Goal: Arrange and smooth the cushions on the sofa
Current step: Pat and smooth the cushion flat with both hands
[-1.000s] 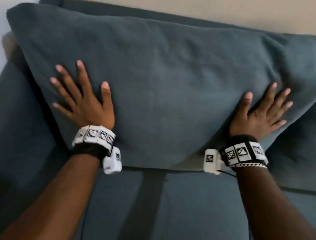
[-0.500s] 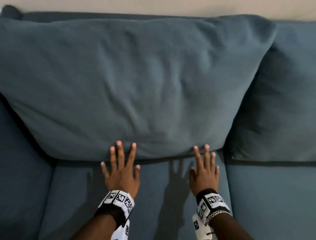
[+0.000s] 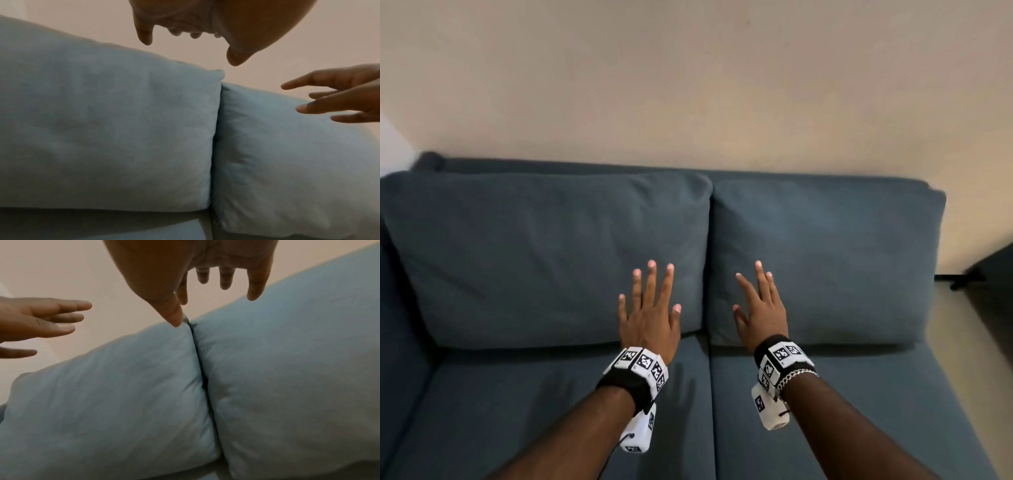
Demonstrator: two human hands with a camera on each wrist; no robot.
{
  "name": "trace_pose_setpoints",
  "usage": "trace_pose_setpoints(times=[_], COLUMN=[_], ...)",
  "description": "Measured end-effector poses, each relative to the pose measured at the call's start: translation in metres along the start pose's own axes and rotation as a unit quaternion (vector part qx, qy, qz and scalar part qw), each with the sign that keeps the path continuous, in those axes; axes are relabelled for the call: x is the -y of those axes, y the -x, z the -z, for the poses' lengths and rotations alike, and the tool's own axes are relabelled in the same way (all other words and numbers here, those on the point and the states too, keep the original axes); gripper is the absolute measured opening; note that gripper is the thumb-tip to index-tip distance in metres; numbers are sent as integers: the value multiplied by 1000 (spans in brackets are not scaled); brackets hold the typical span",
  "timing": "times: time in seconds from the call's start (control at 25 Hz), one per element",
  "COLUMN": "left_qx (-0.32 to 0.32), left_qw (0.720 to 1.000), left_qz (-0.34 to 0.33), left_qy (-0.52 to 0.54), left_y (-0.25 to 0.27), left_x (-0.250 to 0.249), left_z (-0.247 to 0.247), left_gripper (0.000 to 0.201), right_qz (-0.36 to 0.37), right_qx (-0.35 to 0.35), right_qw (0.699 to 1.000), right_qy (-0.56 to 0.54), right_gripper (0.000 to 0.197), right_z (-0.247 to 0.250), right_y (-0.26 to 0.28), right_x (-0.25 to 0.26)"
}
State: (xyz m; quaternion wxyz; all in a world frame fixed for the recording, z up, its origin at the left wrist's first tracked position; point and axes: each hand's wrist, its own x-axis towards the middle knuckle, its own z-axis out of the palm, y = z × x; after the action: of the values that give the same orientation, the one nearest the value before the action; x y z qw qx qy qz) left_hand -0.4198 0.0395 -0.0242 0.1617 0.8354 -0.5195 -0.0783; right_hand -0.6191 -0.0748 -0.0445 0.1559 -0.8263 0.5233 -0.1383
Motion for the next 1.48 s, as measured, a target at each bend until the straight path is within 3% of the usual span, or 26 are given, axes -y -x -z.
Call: trace_pose_setpoints(times=[0.24, 0.52, 0.64, 0.84, 0.92, 1.0, 1.16, 1.24, 1.36, 1.48], left_qx=[-33, 70, 117, 197, 181, 133, 27, 11, -3, -5], left_qw=[998, 990, 982, 966, 969, 981, 994, 997, 1000, 1000], left_qz=[-56, -112, -102, -45, -47, -29, -19, -22, -2, -12], left_qy=[6, -40, -107, -163, -163, -140, -101, -68, -18, 10], left_y=[-57, -158, -233, -331, -326, -310, -265, -234, -176, -87], left_x=[-83, -197, -214, -231, -241, -251, -259, -263, -258, -243], left_z=[-6, -46, -57, -94, -120, -141, -138, -129, -118, -100], left_gripper=[83, 81, 103, 148, 134, 94, 38, 20, 22, 42], right_qz=[15, -109, -137, -110, -100, -93, -87, -84, -74, -79], right_qx=[-13, -14, 41, 79, 99, 136, 65, 30, -53, -54], right_qw=[1000, 993, 988, 983, 978, 972, 979, 986, 993, 994], right_qy=[24, 48, 63, 126, 156, 166, 170, 143, 71, 55], right_gripper=[70, 68, 79, 124, 135, 126, 34, 15, 24, 36], right_z=[61, 122, 142, 183, 187, 178, 162, 169, 187, 204], right_y=[-56, -82, -111, -233, -271, -292, -263, -232, -168, -78], right_x=[-48, -214, -281, -380, -406, -419, -406, -404, -405, -401])
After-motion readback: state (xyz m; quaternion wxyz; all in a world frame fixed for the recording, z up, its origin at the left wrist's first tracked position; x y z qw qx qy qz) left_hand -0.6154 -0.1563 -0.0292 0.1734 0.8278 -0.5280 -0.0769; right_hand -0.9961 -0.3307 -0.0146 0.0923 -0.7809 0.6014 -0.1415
